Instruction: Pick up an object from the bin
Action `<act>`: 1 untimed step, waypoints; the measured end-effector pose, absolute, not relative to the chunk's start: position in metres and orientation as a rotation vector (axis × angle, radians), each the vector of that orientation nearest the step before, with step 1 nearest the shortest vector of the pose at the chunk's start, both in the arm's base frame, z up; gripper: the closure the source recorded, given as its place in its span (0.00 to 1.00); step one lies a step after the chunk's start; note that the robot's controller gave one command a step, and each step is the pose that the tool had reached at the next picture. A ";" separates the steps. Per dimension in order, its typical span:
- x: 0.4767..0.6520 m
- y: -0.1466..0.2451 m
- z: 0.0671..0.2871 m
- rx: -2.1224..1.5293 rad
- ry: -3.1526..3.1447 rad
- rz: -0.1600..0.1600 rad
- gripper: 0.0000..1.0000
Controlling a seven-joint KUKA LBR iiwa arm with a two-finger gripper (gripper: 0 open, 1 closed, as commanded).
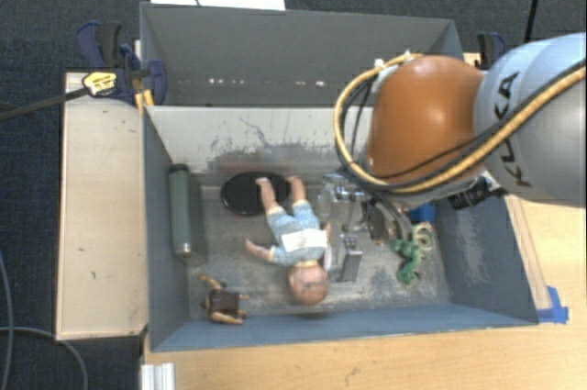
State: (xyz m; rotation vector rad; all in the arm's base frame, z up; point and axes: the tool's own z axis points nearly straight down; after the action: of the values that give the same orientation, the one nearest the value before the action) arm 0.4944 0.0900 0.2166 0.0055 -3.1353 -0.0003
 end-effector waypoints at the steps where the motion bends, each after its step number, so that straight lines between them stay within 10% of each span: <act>1: 0.496 0.089 0.221 0.000 -3.144 -0.002 0.00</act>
Offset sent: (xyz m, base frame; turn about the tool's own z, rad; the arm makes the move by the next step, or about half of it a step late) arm 0.0653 0.0145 -0.1466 0.0654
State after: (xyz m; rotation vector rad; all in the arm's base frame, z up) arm 0.4961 0.0894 0.2211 -0.0003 -3.1441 -0.0017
